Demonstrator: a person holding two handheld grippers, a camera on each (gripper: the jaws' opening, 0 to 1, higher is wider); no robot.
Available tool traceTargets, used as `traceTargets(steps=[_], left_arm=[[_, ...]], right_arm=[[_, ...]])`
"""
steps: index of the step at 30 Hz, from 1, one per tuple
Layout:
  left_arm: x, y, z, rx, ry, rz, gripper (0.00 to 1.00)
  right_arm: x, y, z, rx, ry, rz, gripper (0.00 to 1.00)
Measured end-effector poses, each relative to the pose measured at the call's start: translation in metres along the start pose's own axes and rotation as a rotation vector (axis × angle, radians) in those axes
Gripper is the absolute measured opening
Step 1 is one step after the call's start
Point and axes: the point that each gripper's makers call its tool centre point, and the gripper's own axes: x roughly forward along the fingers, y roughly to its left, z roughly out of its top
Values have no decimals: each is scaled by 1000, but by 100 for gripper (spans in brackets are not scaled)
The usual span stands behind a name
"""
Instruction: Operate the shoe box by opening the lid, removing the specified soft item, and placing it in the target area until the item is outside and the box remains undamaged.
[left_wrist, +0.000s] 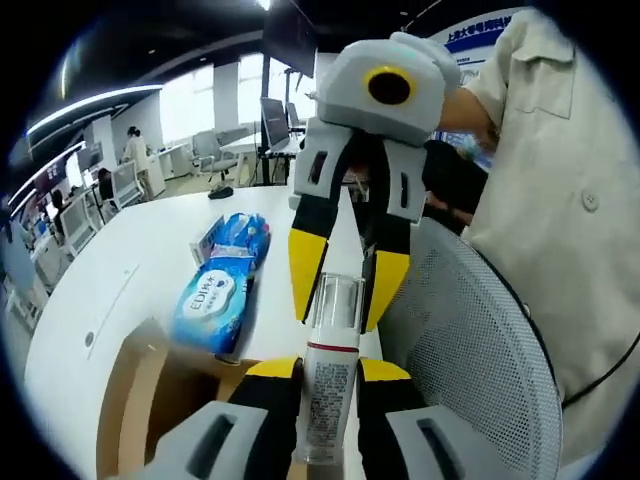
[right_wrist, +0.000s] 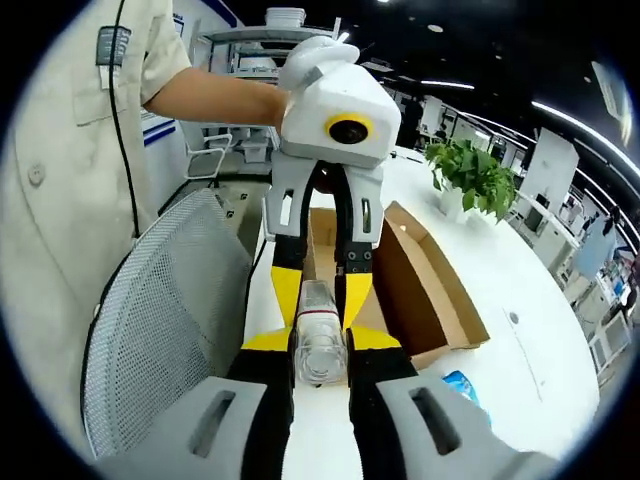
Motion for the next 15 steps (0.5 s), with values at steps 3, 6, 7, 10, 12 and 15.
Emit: traceTargets(steps=[3, 6, 7, 10, 12, 15], left_arm=[[-3, 4, 6, 15, -19, 34, 23], [-6, 7, 9, 19, -30, 57, 28], [-7, 9, 9, 20, -34, 64, 28], [-14, 16, 14, -5, -67, 113, 32], [-17, 20, 16, -20, -88, 138, 37], [-25, 29, 13, -28, -102, 193, 40]], right_arm=[[-5, -6, 5, -21, 11, -1, 16], [-10, -12, 11, -41, 19, -1, 16], [-11, -14, 13, -48, 22, 3, 16], [-14, -18, 17, -76, 35, 6, 16], [-15, -22, 20, -89, 42, 8, 16], [-17, -26, 21, -113, 58, 18, 16]])
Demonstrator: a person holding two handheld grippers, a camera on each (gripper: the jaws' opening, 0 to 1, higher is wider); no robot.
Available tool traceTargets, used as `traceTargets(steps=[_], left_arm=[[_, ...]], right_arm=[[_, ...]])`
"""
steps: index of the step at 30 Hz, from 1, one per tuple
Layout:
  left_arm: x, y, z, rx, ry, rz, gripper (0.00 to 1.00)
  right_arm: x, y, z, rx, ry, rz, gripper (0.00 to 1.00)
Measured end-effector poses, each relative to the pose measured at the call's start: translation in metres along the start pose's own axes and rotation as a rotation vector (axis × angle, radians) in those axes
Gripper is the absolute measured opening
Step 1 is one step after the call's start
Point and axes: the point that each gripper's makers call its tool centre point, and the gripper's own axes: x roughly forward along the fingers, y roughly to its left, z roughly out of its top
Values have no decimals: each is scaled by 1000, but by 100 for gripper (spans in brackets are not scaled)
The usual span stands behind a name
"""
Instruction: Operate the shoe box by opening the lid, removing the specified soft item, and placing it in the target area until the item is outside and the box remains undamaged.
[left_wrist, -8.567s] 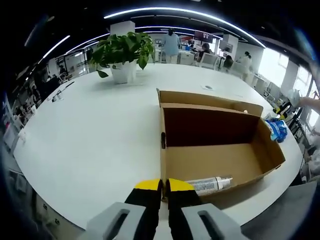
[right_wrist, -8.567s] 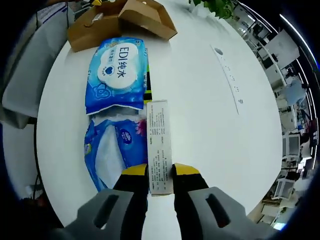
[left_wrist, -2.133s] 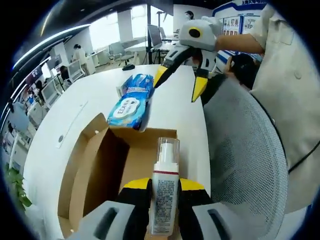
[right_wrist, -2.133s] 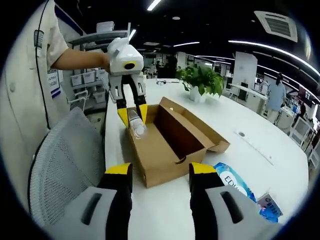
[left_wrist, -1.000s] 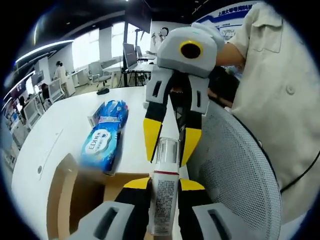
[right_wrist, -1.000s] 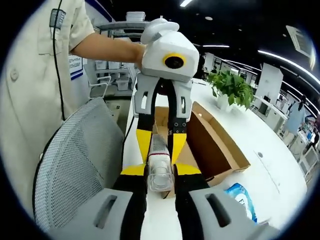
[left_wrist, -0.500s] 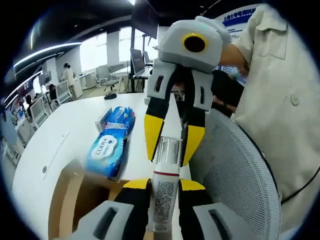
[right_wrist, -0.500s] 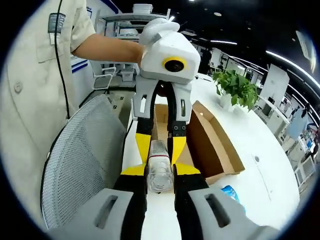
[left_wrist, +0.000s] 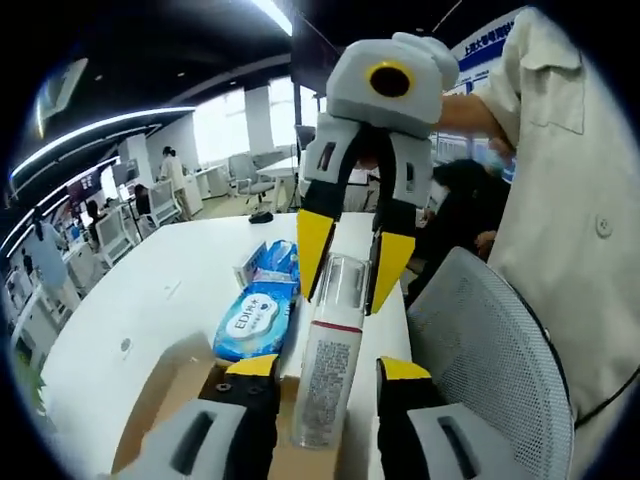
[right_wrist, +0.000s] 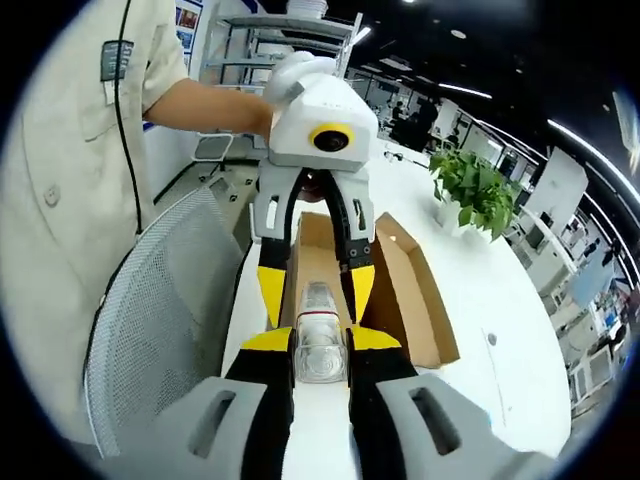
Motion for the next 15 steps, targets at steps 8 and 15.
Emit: traceTargets(steps=[8, 15], left_arm=[[-24, 21, -16, -109, -27, 123, 61], [-46, 36, -34, -214, -58, 226, 73]], right_arm=[[-8, -15, -2, -34, 42, 8, 16], [-20, -36, -5, -43, 79, 1, 17]])
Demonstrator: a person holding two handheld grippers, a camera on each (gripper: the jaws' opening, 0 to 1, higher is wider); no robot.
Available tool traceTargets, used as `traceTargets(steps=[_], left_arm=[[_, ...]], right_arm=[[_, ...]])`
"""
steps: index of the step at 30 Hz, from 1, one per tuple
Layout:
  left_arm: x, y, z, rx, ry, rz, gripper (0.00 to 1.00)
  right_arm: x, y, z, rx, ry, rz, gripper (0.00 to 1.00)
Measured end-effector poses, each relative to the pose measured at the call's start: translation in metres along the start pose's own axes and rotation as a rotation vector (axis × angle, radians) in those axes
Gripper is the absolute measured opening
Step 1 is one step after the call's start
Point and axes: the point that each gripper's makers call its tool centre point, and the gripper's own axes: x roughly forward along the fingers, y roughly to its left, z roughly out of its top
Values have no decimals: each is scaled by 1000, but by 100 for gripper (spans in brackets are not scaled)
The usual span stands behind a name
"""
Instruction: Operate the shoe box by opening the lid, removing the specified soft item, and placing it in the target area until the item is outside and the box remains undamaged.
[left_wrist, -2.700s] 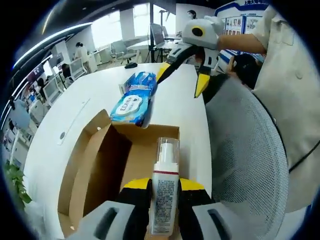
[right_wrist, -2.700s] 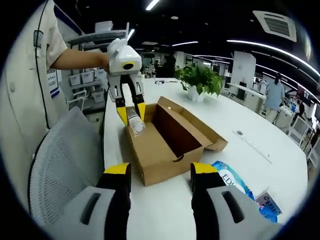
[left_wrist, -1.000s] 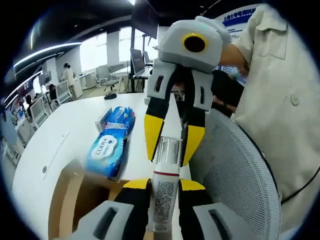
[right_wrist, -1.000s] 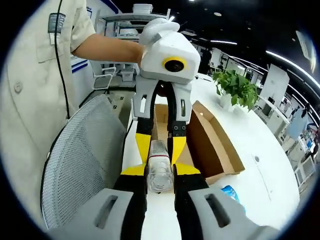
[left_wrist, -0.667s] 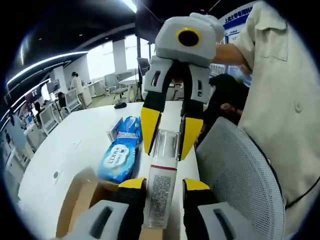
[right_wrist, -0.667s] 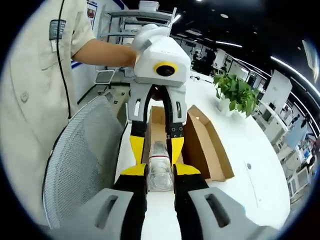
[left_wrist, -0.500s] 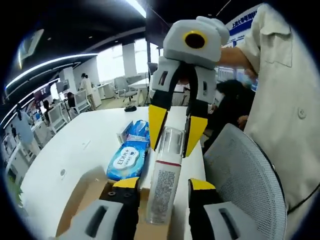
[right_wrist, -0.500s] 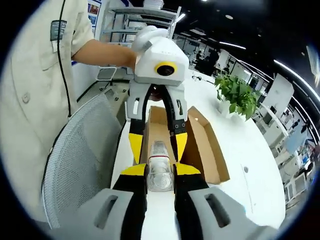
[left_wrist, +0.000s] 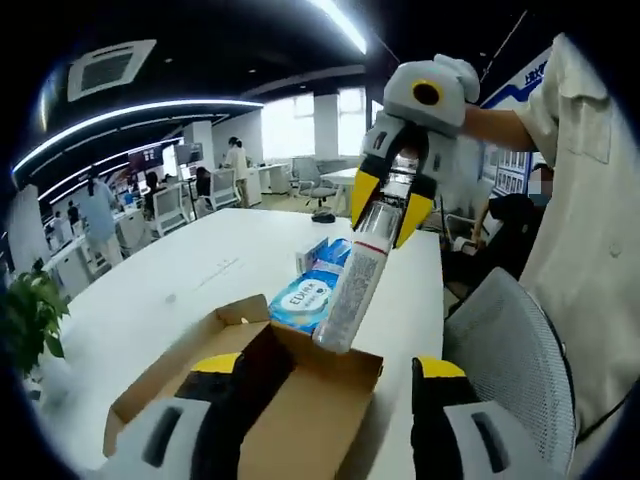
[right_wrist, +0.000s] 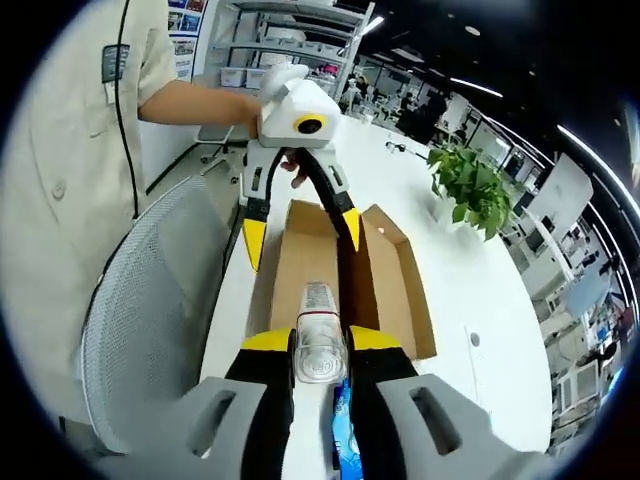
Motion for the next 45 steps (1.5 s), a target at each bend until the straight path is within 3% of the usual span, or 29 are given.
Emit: traceTargets(steps=[11, 20, 27, 37, 45], left_arm=[[-22, 13, -17, -70, -26, 99, 92], [-40, 28, -30, -101, -52, 186, 100], [-58, 37, -39, -95, -43, 245, 100], [-74, 40, -55, -106, -40, 296, 100], [-86, 43, -59, -124, -58, 334, 100]], right_arm=[[-24, -49, -20, -18, 78, -37, 17], [-31, -83, -46, -2, 162, -38, 17], [-30, -107, -75, 14, 257, -32, 17], [-21, -127, -101, 47, 348, -4, 17], [-6, -143, -136, 80, 474, 24, 17]])
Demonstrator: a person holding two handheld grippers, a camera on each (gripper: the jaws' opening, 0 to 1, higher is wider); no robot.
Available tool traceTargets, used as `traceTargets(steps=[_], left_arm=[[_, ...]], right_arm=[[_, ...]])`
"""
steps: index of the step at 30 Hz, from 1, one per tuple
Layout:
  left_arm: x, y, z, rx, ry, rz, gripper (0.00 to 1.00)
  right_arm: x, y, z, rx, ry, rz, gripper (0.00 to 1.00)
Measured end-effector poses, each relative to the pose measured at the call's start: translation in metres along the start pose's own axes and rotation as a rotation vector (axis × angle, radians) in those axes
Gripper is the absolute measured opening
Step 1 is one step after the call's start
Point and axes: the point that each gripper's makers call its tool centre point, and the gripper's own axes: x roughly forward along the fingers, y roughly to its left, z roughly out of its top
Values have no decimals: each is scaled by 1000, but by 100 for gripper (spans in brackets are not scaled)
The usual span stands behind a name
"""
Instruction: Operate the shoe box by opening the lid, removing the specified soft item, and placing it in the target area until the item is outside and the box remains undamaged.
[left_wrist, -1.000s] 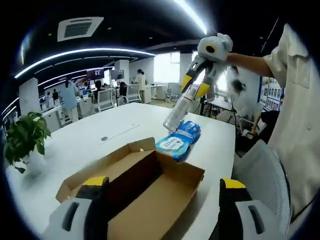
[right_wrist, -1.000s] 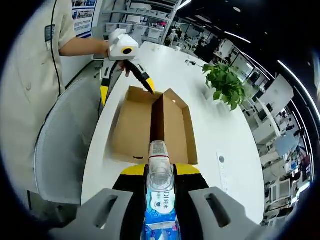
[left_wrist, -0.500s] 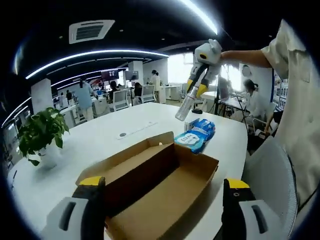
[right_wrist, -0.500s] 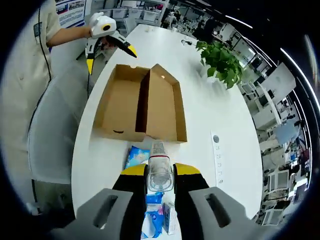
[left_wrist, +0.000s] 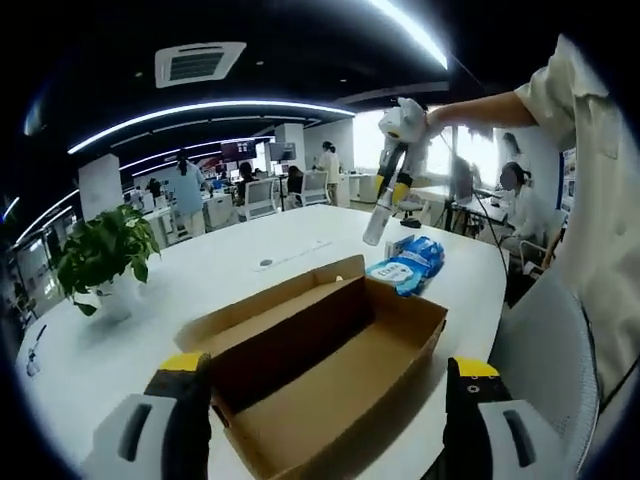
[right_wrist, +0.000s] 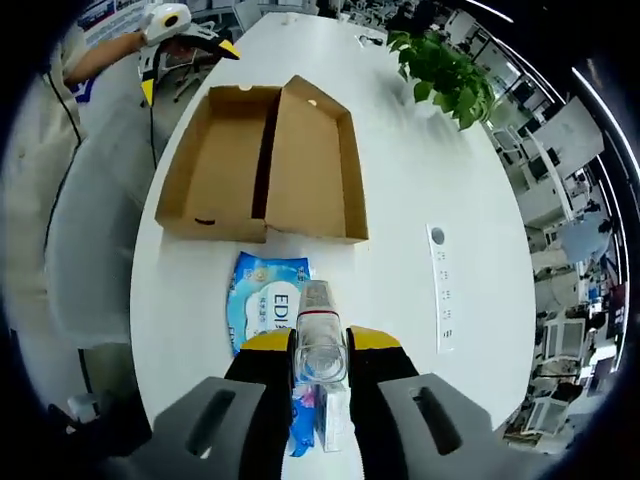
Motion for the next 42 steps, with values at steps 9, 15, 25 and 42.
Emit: traceTargets(steps=[9, 15, 25, 42], left_arm=[[-4, 2, -4, -15, 4, 16, 100], [-6, 2, -11, -30, 12, 23, 100], [-10, 2, -22, -51, 30, 42, 98], [-11, 12, -38, -96, 62, 62, 92]], right_arm=[[35, -15, -15, 14, 115, 23, 17], [54, -19, -25, 34, 179, 37, 17], [79, -17, -40, 71, 246, 49, 18], [93, -19, -44, -25, 299, 89, 18]])
